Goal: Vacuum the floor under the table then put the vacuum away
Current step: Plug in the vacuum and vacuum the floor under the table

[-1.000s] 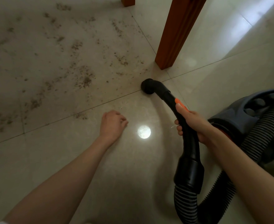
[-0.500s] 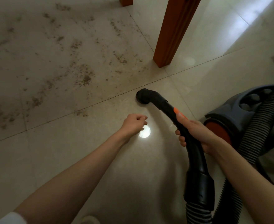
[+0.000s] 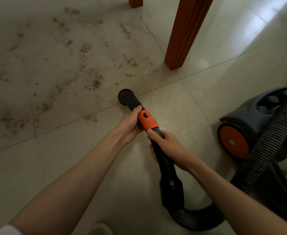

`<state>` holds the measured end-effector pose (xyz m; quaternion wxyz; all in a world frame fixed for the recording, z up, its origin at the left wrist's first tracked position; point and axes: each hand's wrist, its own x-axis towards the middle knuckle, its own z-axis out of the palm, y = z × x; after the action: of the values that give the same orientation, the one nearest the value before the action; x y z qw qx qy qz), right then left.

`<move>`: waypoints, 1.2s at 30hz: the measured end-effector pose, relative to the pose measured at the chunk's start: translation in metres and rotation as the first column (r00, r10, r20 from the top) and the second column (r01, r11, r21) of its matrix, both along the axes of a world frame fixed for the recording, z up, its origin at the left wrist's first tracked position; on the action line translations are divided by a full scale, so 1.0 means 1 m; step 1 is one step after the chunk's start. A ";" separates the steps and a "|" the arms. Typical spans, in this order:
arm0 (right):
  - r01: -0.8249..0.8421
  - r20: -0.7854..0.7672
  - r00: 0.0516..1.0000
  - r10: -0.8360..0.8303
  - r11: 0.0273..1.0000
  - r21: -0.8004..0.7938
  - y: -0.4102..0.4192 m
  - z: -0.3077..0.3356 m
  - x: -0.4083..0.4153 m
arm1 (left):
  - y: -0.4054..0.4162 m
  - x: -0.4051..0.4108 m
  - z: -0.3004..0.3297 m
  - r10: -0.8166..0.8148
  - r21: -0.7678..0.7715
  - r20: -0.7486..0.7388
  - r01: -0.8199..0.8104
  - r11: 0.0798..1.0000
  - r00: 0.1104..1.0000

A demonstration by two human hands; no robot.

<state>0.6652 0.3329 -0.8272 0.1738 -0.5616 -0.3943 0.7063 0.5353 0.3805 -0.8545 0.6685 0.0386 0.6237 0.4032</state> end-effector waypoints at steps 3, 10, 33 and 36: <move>-0.109 -0.101 0.990 0.100 0.990 -0.085 -0.016 0.003 -0.010 | -0.009 -0.021 0.003 0.139 0.027 0.084 -0.142 0.990 0.987; -0.306 -0.036 0.951 0.306 0.952 0.001 -0.042 0.003 -0.018 | -0.037 -0.046 0.010 0.136 -0.020 0.133 -0.134 0.991 0.982; -0.174 0.223 0.964 0.142 0.976 0.133 -0.067 0.013 0.014 | -0.062 0.021 0.023 -0.156 -0.015 -0.173 0.155 0.988 0.972; -0.265 0.145 0.957 0.250 0.959 0.099 -0.065 0.013 -0.002 | -0.068 0.002 0.017 0.030 -0.037 -0.279 -0.043 0.998 0.960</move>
<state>0.6630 0.2684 -0.8140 0.0869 -0.5393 -0.5156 0.6602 0.5373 0.3124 -0.8372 0.5675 0.0690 0.7205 0.3926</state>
